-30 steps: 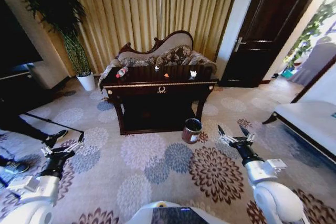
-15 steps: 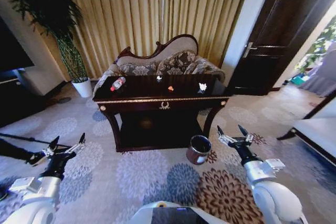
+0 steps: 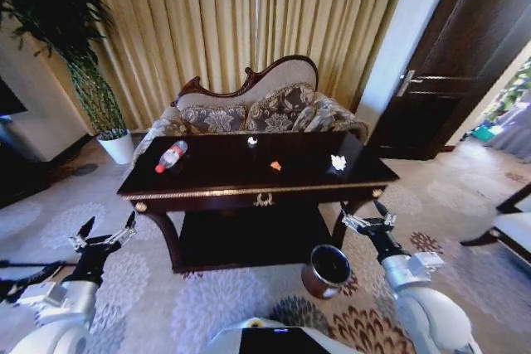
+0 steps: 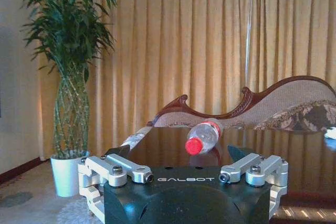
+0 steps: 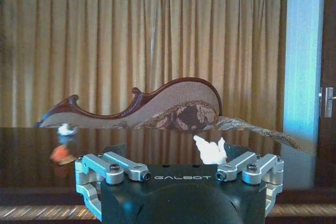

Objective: Move to the front of the table and place the trash on the table into the trash bin.

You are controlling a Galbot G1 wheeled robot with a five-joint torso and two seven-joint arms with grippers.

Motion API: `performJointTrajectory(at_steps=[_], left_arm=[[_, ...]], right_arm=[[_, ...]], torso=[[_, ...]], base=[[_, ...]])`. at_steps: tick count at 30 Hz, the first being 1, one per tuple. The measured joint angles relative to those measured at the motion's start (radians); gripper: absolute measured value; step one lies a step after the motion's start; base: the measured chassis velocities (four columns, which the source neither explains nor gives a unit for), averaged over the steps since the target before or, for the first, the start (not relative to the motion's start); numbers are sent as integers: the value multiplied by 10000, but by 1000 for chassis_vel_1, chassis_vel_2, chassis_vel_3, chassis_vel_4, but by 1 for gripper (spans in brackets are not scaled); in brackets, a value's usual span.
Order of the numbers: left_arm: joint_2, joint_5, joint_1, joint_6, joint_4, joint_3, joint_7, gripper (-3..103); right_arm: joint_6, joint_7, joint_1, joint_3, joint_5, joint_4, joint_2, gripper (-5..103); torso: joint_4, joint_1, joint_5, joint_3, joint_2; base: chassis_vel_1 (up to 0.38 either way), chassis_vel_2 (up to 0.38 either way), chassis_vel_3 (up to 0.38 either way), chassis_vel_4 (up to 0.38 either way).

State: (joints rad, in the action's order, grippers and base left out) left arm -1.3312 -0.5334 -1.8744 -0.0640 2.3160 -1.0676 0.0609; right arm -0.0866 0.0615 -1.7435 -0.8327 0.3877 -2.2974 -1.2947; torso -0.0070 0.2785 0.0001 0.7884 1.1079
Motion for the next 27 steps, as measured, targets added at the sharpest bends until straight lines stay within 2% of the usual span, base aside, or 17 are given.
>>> performJointTrajectory(at_steps=[6, 8, 10, 11, 17, 19, 21, 22, 24, 25, 27], left_arm=[[-2, 8, 1, 1, 0, -21, -27, 100], [31, 9, 1, -9, 1, -150, -82, 100], [43, 5, 1, -14, 3, -184, -95, 100], [73, -17, 5, -60, 15, -282, -114, 100], [137, -77, 27, -212, 79, -515, -157, 100], [185, -165, 64, -285, 68, -608, -156, 100], [333, -275, 167, -405, -59, -850, -167, 100], [333, -275, 167, -405, -59, -850, -167, 100], [515, -509, 203, -585, -77, -1138, -181, 100], [515, -509, 203, -585, -77, -1138, -181, 100], [662, -623, 232, -776, -60, -1302, -192, 100]], right_arm=[[-60, -382, 107, 180, -46, 59, 78, 100], [-525, -777, 245, 350, 28, 16, 207, 100], [-680, -833, 274, 367, 77, -28, 227, 100], [-1133, -1118, 373, 455, 309, -179, 292, 100], [-1734, -1895, 643, 727, 681, -230, 579, 100], [-1917, -2021, 740, 751, 803, -203, 783, 100], [-2226, -2220, 1014, 712, 1195, -23, 1382, 100], [-2226, -2220, 1014, 712, 1195, -23, 1382, 100], [-2429, -2527, 1424, 583, 1743, 411, 2010, 100], [-2429, -2527, 1424, 583, 1743, 411, 2010, 100], [-2589, -2785, 1856, 496, 2269, 870, 2573, 100]], torso=[[-3, 14, 0, 4, -5], [-2, 14, -2, 5, -6], [0, 12, -2, 4, -6], [-1, -3, -4, -2, -2], [0, -17, 0, -8, 10], [-1, -17, 1, -7, 9], [-2, -7, -1, -1, 3], [-2, -7, -1, -1, 3], [-1, 5, -2, 2, -3], [-1, 5, -2, 2, -3], [0, 5, 0, 2, -3]], base=[[-243, 244, 276, -257], [-97, 79, 37, -79], [-66, 47, -6, -34], [0, 0, 0, 0], [54, -61, -30, 50], [1, -57, -51, 28], [0, 0, 0, 0], [0, 0, 0, 0], [0, 0, 0, 0], [0, 0, 0, 0], [0, 0, 0, 0]])
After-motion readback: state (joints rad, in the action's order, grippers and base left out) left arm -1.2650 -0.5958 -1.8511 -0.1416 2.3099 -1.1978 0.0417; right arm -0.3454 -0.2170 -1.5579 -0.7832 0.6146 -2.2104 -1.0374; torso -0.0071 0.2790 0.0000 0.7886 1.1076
